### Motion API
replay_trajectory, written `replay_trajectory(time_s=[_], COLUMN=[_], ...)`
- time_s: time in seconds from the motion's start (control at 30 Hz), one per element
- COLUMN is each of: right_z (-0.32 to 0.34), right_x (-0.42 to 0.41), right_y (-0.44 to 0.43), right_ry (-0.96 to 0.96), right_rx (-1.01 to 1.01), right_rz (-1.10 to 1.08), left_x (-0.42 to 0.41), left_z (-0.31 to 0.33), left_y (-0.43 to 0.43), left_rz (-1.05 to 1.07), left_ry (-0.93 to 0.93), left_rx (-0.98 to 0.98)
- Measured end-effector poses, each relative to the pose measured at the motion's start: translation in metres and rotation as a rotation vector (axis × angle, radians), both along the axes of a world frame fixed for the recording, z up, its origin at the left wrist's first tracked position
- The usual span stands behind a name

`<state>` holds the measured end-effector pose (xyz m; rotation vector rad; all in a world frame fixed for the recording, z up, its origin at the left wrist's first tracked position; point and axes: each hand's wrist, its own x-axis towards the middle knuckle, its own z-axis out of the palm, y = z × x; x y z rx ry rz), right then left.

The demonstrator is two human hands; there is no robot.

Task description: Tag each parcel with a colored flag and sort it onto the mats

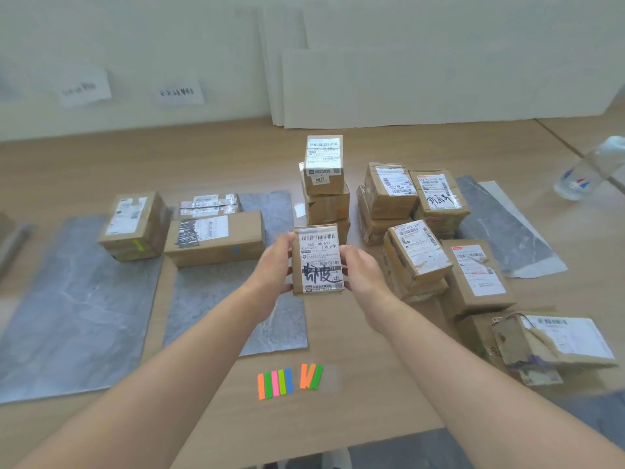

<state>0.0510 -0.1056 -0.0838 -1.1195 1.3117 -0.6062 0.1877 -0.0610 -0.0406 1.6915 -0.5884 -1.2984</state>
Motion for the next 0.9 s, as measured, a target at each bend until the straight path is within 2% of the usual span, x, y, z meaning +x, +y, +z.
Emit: replay_trajectory(time_s=[0.47,0.9], right_z=[0.041,0.024], right_x=[0.094,0.182], right_y=[0.093,0.210], right_ry=[-0.038,0.004], right_rx=[-0.057,-0.018], right_rz=[0.104,0.015], left_x=[0.094,0.192], left_z=[0.039,0.017], left_y=[0.116,0.227], left_rz=[0.112,0.049], left_ry=[0.007,0.057], left_rx=[-0.084,-0.044])
